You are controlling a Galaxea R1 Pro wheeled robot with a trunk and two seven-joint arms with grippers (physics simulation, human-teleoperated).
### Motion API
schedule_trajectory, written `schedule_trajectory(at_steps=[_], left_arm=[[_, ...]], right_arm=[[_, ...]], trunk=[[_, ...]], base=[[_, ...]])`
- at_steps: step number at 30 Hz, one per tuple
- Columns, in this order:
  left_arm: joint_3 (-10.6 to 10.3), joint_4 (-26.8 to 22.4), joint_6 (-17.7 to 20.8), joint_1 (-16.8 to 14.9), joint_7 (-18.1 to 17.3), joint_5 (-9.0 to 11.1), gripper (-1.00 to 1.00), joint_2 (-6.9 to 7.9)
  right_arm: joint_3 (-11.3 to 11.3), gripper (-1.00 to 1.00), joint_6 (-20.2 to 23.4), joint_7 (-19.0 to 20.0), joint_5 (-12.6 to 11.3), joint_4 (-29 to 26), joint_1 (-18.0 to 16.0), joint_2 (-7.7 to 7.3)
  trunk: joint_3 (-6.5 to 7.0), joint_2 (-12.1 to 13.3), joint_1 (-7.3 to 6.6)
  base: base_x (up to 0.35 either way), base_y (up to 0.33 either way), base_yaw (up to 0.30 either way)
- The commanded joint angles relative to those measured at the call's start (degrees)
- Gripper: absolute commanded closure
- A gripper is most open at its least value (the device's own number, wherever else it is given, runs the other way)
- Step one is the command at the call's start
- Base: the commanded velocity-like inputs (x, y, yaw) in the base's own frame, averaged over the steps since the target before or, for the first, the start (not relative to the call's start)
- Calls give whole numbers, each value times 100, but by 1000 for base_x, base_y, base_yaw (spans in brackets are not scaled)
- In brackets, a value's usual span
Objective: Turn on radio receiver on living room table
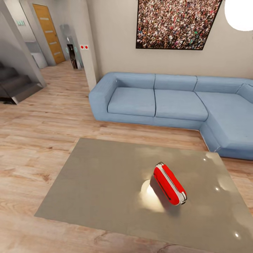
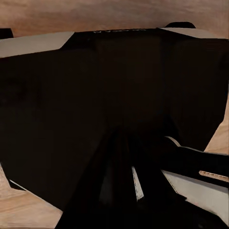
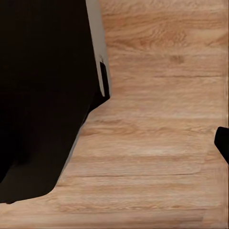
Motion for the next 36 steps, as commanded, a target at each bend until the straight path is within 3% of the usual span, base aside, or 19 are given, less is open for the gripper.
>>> schedule_trajectory(at_steps=[1, 7, 9, 16, 19, 30, 36], left_arm=[[3, 1, -4, 49, 120, 2, 100, -15], [3, 7, -12, 277, 975, 7, 100, -110], [3, 10, -17, 353, 1288, 15, 100, -156], [3, 12, -26, 416, 1527, 31, 100, -198], [3, 12, -28, 424, 1552, 39, 100, -205], [11, 4, -55, 426, 1558, 55, 100, -203], [14, 5, -55, 428, 1553, 55, 100, -210]], right_arm=[[3, -100, 4, -207, 112, 91, 6, 1], [37, -100, 46, -799, 618, 394, 16, 8], [47, -100, 67, -990, 936, 438, 15, 30], [44, -100, 75, -1293, 1578, 528, 16, 22], [40, -100, 81, -1387, 1665, 548, 14, 12], [28, -100, 94, -1426, 1697, 649, 12, 291], [46, -100, 185, -1442, 1712, 896, 16, 359]], trunk=[[10, 0, 0], [64, 0, 0], [83, 0, 0], [147, 0, 0], [174, 0, 0], [275, 0, 0], [329, 0, 0]], base=[[0, 0, 0], [0, 0, 0], [0, 0, 0], [0, 0, 0], [0, 0, 0], [0, 0, 0], [0, 0, 17]])
